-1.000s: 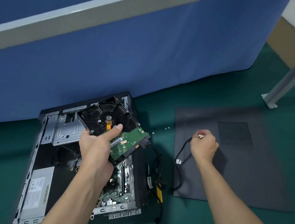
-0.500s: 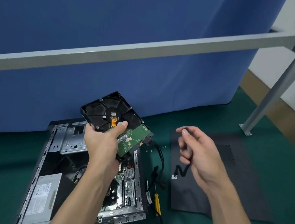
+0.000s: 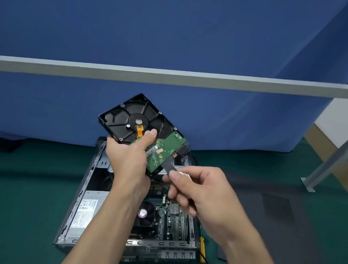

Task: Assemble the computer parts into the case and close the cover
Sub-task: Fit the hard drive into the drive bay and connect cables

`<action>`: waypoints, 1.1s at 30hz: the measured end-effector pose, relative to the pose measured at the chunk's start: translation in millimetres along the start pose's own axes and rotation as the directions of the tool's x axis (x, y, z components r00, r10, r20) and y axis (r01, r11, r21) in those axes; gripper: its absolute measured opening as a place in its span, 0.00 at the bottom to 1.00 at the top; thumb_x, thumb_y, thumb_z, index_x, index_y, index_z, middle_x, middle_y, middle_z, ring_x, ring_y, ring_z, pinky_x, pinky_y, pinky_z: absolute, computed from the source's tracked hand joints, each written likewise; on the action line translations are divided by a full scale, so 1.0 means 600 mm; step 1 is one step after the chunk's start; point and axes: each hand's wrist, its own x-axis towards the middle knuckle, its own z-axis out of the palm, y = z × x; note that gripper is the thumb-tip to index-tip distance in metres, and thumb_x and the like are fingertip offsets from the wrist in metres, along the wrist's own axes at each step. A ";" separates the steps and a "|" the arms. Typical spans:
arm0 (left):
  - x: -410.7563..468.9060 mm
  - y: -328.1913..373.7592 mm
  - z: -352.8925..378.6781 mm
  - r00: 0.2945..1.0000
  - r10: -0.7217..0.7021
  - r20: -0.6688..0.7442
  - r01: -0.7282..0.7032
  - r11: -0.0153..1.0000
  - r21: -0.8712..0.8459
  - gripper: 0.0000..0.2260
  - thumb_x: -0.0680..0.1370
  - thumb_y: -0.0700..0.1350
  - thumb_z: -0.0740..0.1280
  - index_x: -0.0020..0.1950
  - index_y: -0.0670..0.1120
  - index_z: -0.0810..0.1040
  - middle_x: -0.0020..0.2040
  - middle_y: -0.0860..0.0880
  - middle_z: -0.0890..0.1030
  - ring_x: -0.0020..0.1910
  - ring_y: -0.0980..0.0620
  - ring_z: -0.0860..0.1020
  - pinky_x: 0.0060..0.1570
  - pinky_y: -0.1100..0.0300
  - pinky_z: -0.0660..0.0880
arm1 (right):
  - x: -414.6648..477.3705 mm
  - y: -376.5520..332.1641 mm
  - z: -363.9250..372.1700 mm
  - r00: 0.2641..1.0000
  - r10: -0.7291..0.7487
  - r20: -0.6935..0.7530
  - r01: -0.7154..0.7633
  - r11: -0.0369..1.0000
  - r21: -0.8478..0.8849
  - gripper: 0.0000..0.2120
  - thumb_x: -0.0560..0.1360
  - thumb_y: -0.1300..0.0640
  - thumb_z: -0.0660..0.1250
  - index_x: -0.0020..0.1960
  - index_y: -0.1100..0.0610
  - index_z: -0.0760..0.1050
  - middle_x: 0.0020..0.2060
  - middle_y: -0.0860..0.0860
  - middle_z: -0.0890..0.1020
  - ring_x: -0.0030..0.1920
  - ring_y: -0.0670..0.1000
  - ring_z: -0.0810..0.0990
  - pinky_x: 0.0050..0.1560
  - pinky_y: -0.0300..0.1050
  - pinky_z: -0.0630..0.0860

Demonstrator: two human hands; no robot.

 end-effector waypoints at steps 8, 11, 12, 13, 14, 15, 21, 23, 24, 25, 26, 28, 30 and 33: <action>0.019 0.043 -0.043 0.994 0.099 -0.055 -0.104 0.991 -0.090 0.22 0.66 0.33 0.77 0.55 0.45 0.74 0.49 0.42 0.84 0.45 0.42 0.84 0.43 0.39 0.81 | -0.014 -0.052 0.062 0.995 -0.093 0.035 0.097 0.985 -0.141 0.11 0.77 0.50 0.64 0.42 0.54 0.80 0.29 0.52 0.81 0.21 0.45 0.70 0.19 0.34 0.64; 0.027 0.052 -0.057 0.982 0.171 -0.077 -0.177 0.981 -0.080 0.23 0.66 0.33 0.77 0.57 0.46 0.73 0.54 0.39 0.82 0.50 0.40 0.83 0.48 0.38 0.79 | -0.011 -0.080 0.057 0.967 -0.248 -0.051 0.213 0.905 -0.368 0.12 0.76 0.46 0.62 0.42 0.51 0.79 0.28 0.52 0.81 0.20 0.45 0.72 0.20 0.34 0.65; 0.027 0.055 -0.059 0.975 0.205 -0.088 -0.211 0.975 -0.067 0.24 0.66 0.34 0.77 0.58 0.46 0.73 0.54 0.39 0.81 0.51 0.40 0.82 0.49 0.39 0.79 | -0.004 -0.083 0.057 0.974 -0.223 -0.050 0.197 0.932 -0.303 0.12 0.78 0.48 0.62 0.42 0.54 0.79 0.27 0.52 0.81 0.20 0.46 0.71 0.20 0.34 0.64; 0.027 0.057 -0.060 0.965 0.242 -0.103 -0.248 0.967 -0.055 0.24 0.66 0.34 0.77 0.58 0.46 0.73 0.55 0.39 0.81 0.52 0.40 0.82 0.49 0.39 0.79 | 0.005 -0.082 0.060 0.988 -0.154 -0.034 0.146 0.975 -0.169 0.12 0.80 0.52 0.62 0.43 0.57 0.79 0.27 0.53 0.79 0.19 0.46 0.69 0.19 0.34 0.63; 0.027 0.059 -0.060 0.952 0.282 -0.117 -0.289 0.956 -0.041 0.24 0.67 0.34 0.77 0.57 0.46 0.73 0.54 0.41 0.81 0.51 0.41 0.82 0.50 0.41 0.80 | 0.018 -0.078 0.065 0.997 -0.071 -0.010 0.070 0.997 -0.007 0.12 0.81 0.56 0.61 0.45 0.62 0.77 0.27 0.54 0.78 0.19 0.45 0.68 0.18 0.34 0.62; 0.026 0.060 -0.059 0.936 0.326 -0.129 -0.332 0.943 -0.022 0.23 0.67 0.34 0.77 0.57 0.48 0.72 0.53 0.43 0.81 0.50 0.44 0.82 0.50 0.44 0.80 | 0.030 -0.072 0.071 1.000 0.014 0.008 -0.015 0.992 0.126 0.12 0.81 0.58 0.60 0.47 0.66 0.76 0.27 0.54 0.76 0.20 0.44 0.67 0.18 0.33 0.61; 0.026 0.079 -0.056 0.888 0.444 -0.122 -0.448 0.894 -0.002 0.23 0.67 0.35 0.76 0.55 0.50 0.72 0.49 0.48 0.81 0.46 0.49 0.83 0.48 0.54 0.80 | 0.092 -0.042 0.074 0.997 0.032 0.066 -0.044 0.982 0.184 0.13 0.82 0.56 0.59 0.50 0.65 0.76 0.28 0.52 0.76 0.22 0.44 0.68 0.19 0.34 0.61; 0.025 0.082 -0.057 0.911 0.393 -0.127 -0.403 0.913 -0.061 0.23 0.67 0.34 0.76 0.57 0.47 0.72 0.52 0.43 0.81 0.48 0.46 0.83 0.49 0.48 0.81 | 0.097 -0.025 0.074 0.996 0.005 0.094 -0.013 0.997 0.082 0.12 0.81 0.55 0.60 0.50 0.62 0.77 0.30 0.51 0.76 0.23 0.45 0.67 0.22 0.35 0.61; 0.025 0.082 -0.058 0.924 0.362 -0.127 -0.373 0.924 -0.081 0.24 0.67 0.34 0.77 0.58 0.45 0.72 0.53 0.41 0.81 0.49 0.44 0.83 0.49 0.45 0.80 | 0.097 -0.015 0.072 0.996 -0.009 0.091 0.007 1.000 0.025 0.12 0.81 0.55 0.61 0.49 0.61 0.78 0.30 0.50 0.76 0.24 0.45 0.66 0.24 0.36 0.61; 0.024 0.083 -0.059 0.935 0.332 -0.125 -0.344 0.934 -0.096 0.24 0.67 0.33 0.77 0.59 0.43 0.72 0.54 0.39 0.81 0.50 0.43 0.83 0.50 0.43 0.80 | 0.097 -0.007 0.070 0.996 -0.029 0.083 0.031 0.999 -0.027 0.12 0.81 0.54 0.61 0.48 0.61 0.78 0.30 0.50 0.75 0.26 0.46 0.66 0.26 0.37 0.62; 0.023 0.084 -0.059 0.945 0.304 -0.120 -0.317 0.942 -0.114 0.24 0.67 0.33 0.77 0.60 0.42 0.72 0.55 0.39 0.81 0.51 0.42 0.83 0.50 0.41 0.80 | 0.095 -0.001 0.067 0.996 -0.051 0.076 0.056 0.996 -0.068 0.12 0.81 0.54 0.61 0.47 0.60 0.79 0.29 0.49 0.74 0.28 0.47 0.65 0.28 0.37 0.63; 0.021 0.088 -0.061 0.964 0.241 -0.110 -0.256 0.954 -0.157 0.23 0.68 0.32 0.76 0.59 0.42 0.72 0.55 0.38 0.81 0.51 0.41 0.83 0.50 0.39 0.79 | 0.092 0.003 0.061 0.992 -0.086 0.087 0.095 0.989 -0.112 0.12 0.80 0.53 0.62 0.44 0.58 0.80 0.28 0.48 0.73 0.31 0.47 0.66 0.33 0.38 0.64; 0.017 0.091 -0.063 0.982 0.163 -0.096 -0.180 0.961 -0.209 0.21 0.68 0.32 0.76 0.56 0.43 0.72 0.54 0.37 0.82 0.49 0.39 0.83 0.47 0.36 0.79 | 0.088 0.004 0.061 0.990 -0.100 0.095 0.111 0.987 -0.119 0.13 0.80 0.53 0.62 0.43 0.56 0.81 0.27 0.48 0.70 0.32 0.46 0.66 0.36 0.39 0.64; 0.008 0.095 -0.068 0.996 0.070 -0.055 -0.083 0.956 -0.281 0.21 0.68 0.31 0.75 0.55 0.44 0.72 0.52 0.37 0.82 0.46 0.39 0.84 0.40 0.35 0.79 | 0.082 0.010 0.068 0.988 -0.155 0.014 0.156 0.979 -0.130 0.14 0.79 0.53 0.64 0.41 0.59 0.81 0.27 0.49 0.67 0.30 0.46 0.63 0.34 0.37 0.63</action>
